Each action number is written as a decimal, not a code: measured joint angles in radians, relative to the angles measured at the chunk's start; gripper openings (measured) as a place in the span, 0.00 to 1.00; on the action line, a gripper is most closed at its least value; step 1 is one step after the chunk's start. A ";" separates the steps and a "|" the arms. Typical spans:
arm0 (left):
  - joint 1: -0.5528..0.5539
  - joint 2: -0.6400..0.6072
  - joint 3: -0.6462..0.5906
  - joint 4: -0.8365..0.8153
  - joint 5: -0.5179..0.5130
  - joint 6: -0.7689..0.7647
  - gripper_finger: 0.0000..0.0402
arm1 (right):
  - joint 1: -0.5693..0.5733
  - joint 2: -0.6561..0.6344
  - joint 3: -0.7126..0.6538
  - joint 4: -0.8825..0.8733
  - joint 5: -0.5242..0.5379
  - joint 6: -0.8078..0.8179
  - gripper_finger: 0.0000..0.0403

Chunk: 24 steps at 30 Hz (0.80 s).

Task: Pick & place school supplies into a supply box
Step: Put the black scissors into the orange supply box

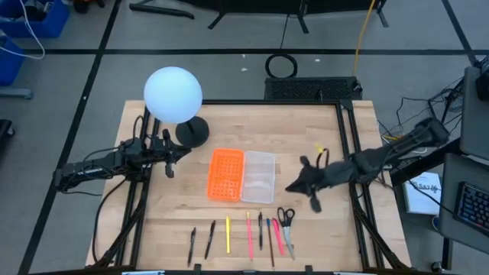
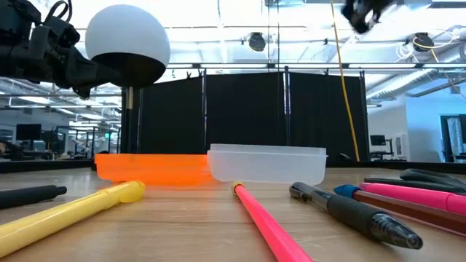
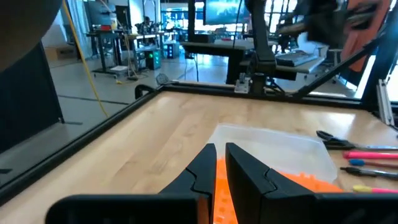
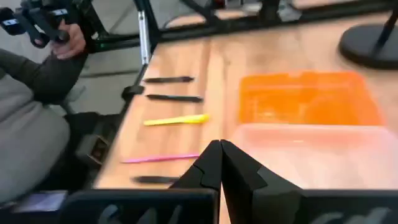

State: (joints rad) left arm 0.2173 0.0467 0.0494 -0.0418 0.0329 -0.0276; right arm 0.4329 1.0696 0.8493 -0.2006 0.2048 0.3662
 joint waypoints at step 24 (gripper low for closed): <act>0.000 0.000 0.000 0.116 -0.008 0.068 0.10 | 0.110 0.710 0.751 -0.759 -0.018 0.868 0.00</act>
State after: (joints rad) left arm 0.2173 0.0467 0.0494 0.0742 0.0254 0.0403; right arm 0.5430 1.7800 1.6004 -0.9597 0.1873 1.2339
